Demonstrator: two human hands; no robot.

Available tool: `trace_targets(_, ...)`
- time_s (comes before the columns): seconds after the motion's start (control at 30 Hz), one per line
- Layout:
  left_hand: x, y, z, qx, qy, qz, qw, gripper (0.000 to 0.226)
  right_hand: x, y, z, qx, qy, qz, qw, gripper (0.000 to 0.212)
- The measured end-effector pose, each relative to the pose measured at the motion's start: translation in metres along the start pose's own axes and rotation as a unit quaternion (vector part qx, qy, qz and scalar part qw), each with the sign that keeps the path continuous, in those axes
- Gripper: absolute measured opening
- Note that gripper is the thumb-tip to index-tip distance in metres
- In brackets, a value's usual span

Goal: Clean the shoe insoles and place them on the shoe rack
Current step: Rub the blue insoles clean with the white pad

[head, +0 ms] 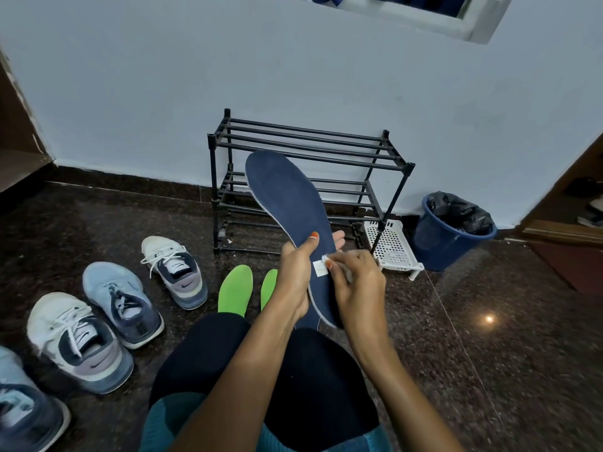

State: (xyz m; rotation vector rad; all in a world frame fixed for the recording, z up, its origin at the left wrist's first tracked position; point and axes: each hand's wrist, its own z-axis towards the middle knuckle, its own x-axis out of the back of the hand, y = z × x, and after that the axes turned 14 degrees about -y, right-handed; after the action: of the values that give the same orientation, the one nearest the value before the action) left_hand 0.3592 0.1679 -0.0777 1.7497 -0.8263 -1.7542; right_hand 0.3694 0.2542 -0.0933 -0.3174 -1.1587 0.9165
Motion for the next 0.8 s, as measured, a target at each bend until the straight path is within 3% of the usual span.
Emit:
trace_targets(0.67, 0.001, -0.003, 0.001, 0.026, -0.029, 0.026, 0.999, 0.023, 0.007, 0.01, -0.013, -0.01, 0.012, -0.012, 1.0, 0.011)
trace_targets(0.8, 0.006, -0.002, 0.003, 0.023, -0.02, 0.015, 0.999, 0.028, 0.007, 0.01, -0.026, -0.009, 0.004, 0.058, 0.998, 0.012)
